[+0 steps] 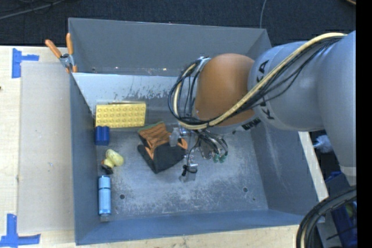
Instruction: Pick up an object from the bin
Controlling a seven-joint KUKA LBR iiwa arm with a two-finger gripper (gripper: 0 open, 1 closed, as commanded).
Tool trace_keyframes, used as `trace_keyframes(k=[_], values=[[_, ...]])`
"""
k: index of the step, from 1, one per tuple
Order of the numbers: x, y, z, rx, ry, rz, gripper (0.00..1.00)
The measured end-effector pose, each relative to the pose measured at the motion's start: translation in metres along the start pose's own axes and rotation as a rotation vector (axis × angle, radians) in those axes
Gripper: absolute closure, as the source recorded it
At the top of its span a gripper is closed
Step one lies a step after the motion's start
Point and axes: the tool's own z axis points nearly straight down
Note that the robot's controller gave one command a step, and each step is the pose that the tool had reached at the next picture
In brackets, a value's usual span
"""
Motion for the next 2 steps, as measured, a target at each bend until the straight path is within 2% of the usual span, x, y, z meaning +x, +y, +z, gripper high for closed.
trace_keyframes(k=[1,2], values=[[-0.0075,0.0086,0.044,-0.001,-0.016,0.004,0.0],[-0.0054,0.0088,0.0415,-0.002,-0.012,-0.013,1.0]])
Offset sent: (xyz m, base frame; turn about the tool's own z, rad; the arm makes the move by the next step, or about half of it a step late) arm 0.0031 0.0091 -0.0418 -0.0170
